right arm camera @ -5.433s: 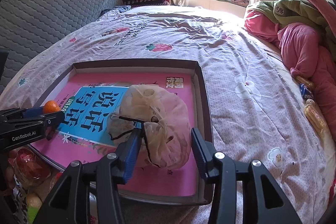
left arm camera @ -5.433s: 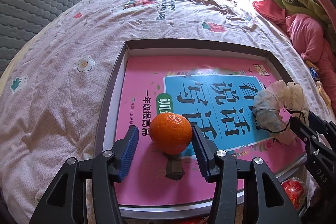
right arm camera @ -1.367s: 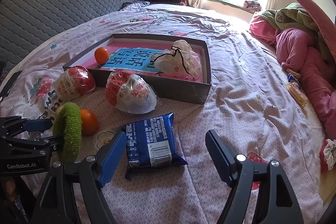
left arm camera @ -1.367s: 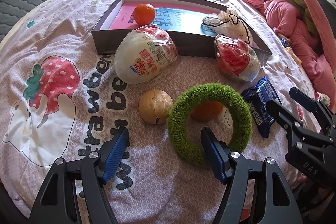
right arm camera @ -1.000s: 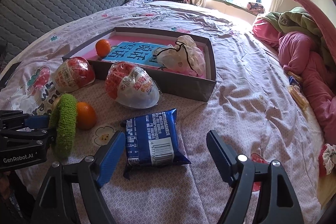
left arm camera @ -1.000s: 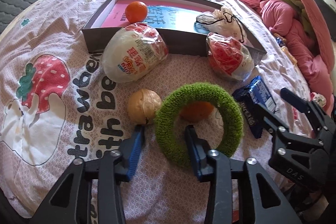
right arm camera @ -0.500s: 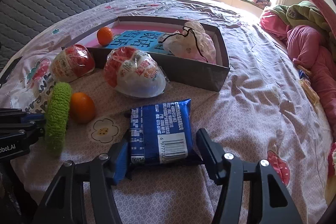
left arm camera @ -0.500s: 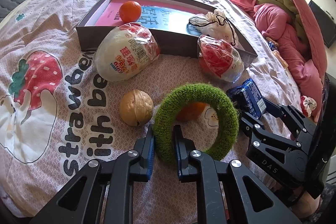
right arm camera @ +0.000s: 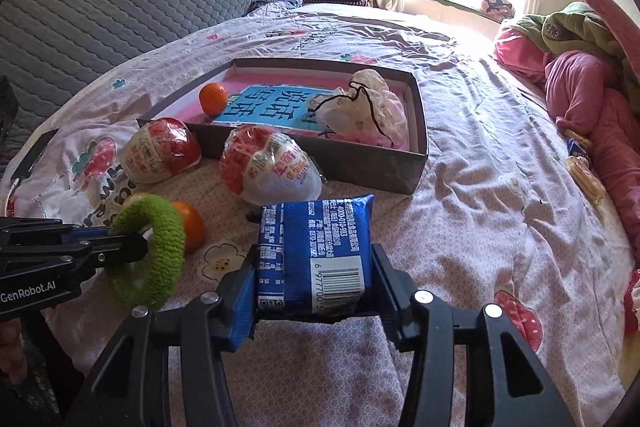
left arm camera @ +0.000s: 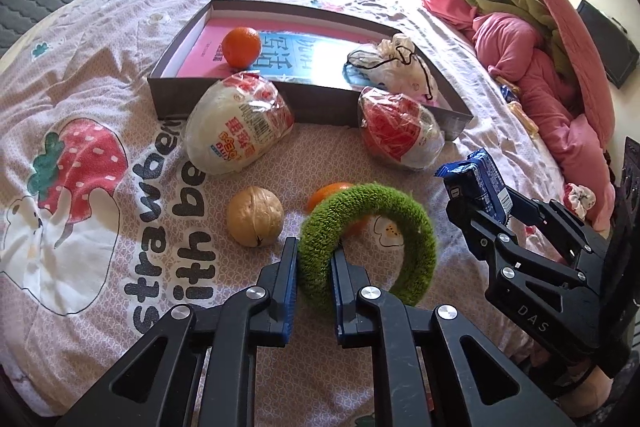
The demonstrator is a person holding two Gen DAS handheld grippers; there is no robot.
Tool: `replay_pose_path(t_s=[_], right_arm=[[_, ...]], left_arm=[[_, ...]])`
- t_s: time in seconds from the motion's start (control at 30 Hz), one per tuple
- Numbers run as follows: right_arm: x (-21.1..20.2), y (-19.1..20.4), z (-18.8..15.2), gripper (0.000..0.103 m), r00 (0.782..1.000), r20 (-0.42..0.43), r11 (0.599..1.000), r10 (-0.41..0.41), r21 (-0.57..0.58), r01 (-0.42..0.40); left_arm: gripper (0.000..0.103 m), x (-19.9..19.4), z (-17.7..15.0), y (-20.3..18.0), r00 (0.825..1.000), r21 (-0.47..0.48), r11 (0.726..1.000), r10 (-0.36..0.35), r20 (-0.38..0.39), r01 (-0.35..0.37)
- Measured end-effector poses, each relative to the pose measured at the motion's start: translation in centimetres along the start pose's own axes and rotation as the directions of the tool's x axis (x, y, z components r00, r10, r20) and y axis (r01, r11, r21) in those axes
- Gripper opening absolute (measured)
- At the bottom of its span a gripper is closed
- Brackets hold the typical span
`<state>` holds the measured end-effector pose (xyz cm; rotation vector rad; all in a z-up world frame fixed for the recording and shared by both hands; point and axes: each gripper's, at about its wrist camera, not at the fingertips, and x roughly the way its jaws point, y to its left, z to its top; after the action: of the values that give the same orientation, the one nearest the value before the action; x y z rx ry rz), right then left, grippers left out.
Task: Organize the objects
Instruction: 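Lift and carry the ring with the left tool over the tray while the right tool carries the packet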
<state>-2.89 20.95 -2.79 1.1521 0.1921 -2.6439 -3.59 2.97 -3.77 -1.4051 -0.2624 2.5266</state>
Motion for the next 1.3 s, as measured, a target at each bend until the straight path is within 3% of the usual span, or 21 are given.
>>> replay_pose_path(t_s=[0.63,1.3], right_arm=[[-3.7,0.3,1.2,0.051,0.996,0.086,1.000,-0.002,0.029,0.000],[-6.3,2.2,5.2,0.051,0.982,0.186,0.999,-0.043,0.012,0.042]], left_arm=[[0.014,-4.3,1.2,-0.9,0.991,0.047,0.998,0.030,0.134,-0.036],[0.014,-7.6,6.4,0.0,0.963,0.030,0.997,0.065,0.261,-0.076]])
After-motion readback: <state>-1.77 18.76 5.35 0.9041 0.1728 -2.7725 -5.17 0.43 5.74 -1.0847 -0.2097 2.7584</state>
